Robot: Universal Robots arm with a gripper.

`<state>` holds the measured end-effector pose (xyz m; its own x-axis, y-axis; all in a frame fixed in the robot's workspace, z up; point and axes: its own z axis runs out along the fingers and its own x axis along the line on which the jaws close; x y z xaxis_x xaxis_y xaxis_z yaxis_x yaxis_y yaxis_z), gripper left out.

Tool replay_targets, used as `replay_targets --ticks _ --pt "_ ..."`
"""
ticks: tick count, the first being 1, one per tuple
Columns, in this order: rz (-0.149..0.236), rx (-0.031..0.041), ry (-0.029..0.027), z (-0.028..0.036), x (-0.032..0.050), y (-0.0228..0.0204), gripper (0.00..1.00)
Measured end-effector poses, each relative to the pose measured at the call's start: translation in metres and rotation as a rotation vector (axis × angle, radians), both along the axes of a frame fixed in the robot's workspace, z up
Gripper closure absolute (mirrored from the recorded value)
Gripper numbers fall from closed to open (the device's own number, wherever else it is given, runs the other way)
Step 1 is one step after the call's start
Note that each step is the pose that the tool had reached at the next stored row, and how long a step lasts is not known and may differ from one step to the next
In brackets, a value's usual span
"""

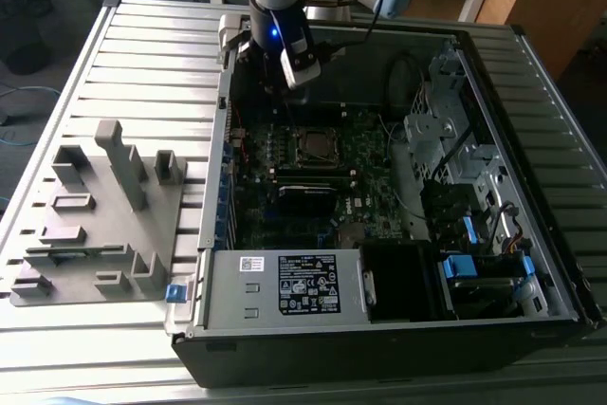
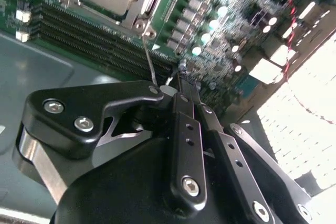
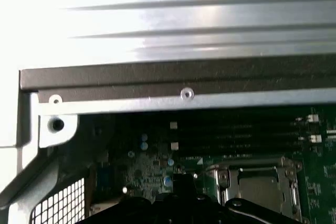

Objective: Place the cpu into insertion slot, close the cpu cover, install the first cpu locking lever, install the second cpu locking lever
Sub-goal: 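Install the first cpu locking lever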

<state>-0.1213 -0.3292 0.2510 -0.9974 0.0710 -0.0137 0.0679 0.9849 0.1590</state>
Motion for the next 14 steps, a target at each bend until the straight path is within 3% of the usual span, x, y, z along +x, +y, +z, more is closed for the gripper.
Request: replay_targets --ticks 4,7,8,9,14 --pt "0.000 0.0122 0.0001 0.0000 0.0000 0.0000 0.89" --pt "0.000 0.0425 0.0000 0.0000 0.0000 0.0000 0.89" --pt "0.000 0.0486 0.0000 0.0000 0.0000 0.0000 0.89" --pt "0.000 0.0518 0.0001 0.0000 0.0000 0.0000 0.89" --pt "0.000 0.0527 0.0001 0.0000 0.0019 0.0000 0.89"
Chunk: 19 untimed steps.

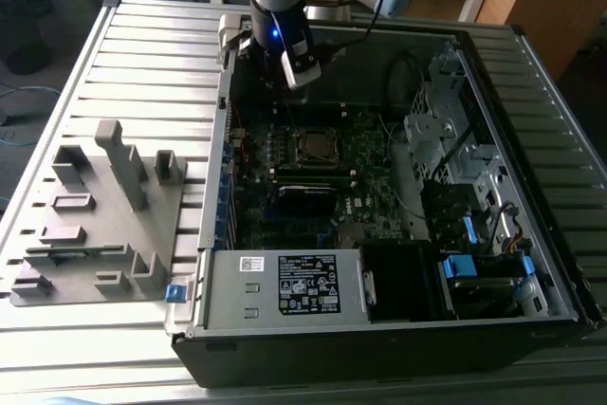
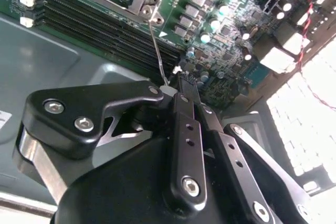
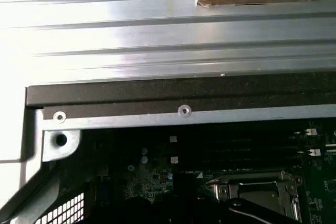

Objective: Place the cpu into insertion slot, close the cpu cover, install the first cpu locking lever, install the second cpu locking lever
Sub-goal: 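Install the first cpu locking lever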

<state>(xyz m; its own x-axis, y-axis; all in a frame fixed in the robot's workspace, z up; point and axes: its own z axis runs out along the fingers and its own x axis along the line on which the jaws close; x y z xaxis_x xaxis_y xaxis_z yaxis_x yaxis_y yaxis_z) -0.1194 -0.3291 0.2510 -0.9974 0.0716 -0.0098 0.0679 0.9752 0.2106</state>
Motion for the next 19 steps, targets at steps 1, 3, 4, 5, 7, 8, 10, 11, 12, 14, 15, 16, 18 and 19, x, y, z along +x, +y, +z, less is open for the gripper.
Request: replay_targets --ticks 1,3,4,5,7,8,10,11,12,14,15,16,18,19 --pt "0.000 -0.0001 0.0001 0.0000 0.0016 0.0000 0.89" --pt "0.000 -0.0001 0.0005 0.0000 0.0060 0.0000 0.89" --pt "0.000 -0.0001 0.0008 0.0000 0.0086 0.0000 0.89" --pt "0.000 -0.0001 0.0011 -0.0001 0.0114 0.0000 0.89" --pt "0.000 -0.0001 0.0018 -0.0001 0.0171 0.0000 0.89" --pt "0.000 -0.0001 0.0021 -0.0001 0.0201 0.0000 0.89" --pt "-0.001 -0.0001 0.0024 -0.0001 0.0254 0.0000 0.89" --pt "-0.001 -0.0001 0.0025 -0.0001 0.0280 0.0000 0.89" --pt "-0.001 -0.0001 0.0026 -0.0001 0.0307 0.0000 0.89" --pt "-0.002 -0.0001 0.0029 -0.0001 0.0362 0.0000 0.89" --pt "-0.002 -0.0001 0.0030 -0.0001 0.0389 0.0000 0.89" --pt "-0.003 -0.0002 0.0031 -0.0001 0.0403 0.0000 0.89" --pt "-0.003 -0.0002 0.0030 -0.0001 0.0409 -0.0001 0.89" --pt "-0.003 -0.0001 0.0030 -0.0001 0.0410 -0.0001 0.89"
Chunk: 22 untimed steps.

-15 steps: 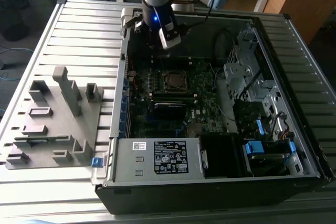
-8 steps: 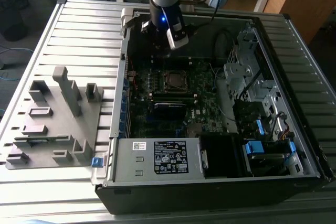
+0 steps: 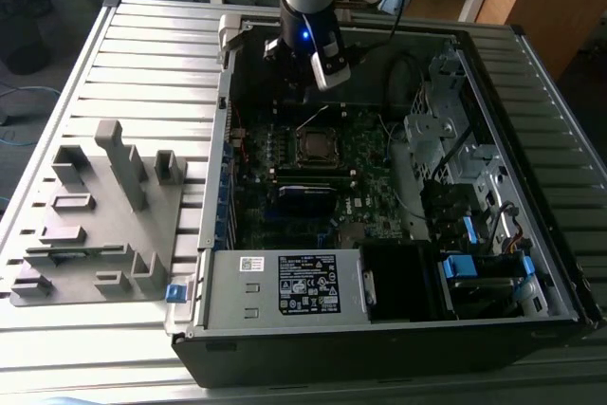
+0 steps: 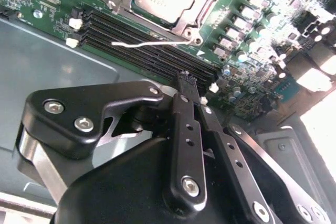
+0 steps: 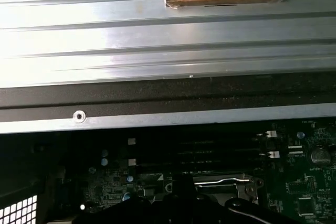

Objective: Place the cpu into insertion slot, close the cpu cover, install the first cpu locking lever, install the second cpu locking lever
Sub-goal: 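Install the first cpu locking lever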

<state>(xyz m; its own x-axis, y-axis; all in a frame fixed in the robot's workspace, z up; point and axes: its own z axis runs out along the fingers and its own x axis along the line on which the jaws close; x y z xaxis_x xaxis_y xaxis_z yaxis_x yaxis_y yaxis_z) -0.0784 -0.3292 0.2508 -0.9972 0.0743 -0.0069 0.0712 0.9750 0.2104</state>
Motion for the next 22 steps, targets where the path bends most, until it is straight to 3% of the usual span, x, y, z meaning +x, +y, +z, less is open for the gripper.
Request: replay_targets --ticks 3,4,6,7,14,22 --pt "0.000 -0.0004 -0.0001 0.0000 0.0002 0.0000 0.89" --pt "0.000 -0.0034 -0.0001 -0.0001 0.0003 0.0001 0.89" --pt "0.000 -0.0170 0.0001 -0.0001 0.0002 0.0000 0.89" --pt "0.000 -0.0181 0.0000 -0.0002 0.0002 0.0000 0.89" --pt "0.000 -0.0183 0.0000 -0.0003 0.0009 0.0001 0.89" --pt "0.000 -0.0181 0.0002 -0.0038 0.0108 0.0001 0.89"
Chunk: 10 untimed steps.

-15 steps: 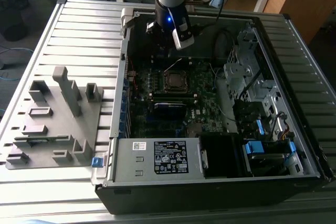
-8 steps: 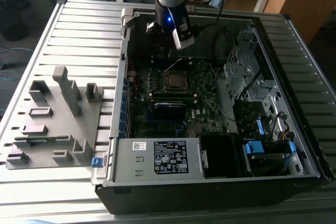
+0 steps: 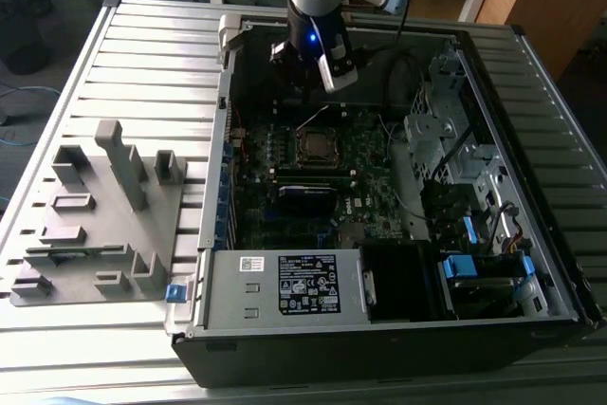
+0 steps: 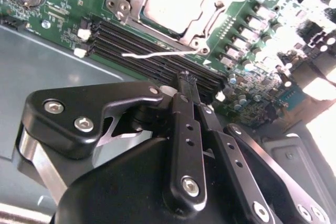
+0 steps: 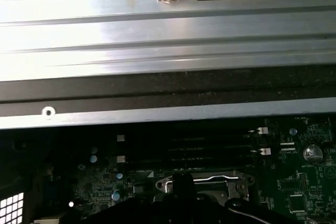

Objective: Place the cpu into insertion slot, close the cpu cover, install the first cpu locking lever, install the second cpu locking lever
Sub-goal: 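Install the first cpu locking lever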

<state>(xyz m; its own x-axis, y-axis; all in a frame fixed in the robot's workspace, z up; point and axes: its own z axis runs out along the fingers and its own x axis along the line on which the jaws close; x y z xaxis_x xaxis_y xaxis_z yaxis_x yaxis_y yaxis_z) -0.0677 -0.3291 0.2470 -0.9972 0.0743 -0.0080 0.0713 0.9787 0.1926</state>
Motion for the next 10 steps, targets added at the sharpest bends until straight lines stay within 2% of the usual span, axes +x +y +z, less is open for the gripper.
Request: replay_targets --ticks 4,10 --pt "0.000 -0.0001 0.0000 -0.0044 0.0032 0.0000 0.89" --pt "0.000 -0.0001 0.0003 -0.0064 0.0097 0.0000 0.89"
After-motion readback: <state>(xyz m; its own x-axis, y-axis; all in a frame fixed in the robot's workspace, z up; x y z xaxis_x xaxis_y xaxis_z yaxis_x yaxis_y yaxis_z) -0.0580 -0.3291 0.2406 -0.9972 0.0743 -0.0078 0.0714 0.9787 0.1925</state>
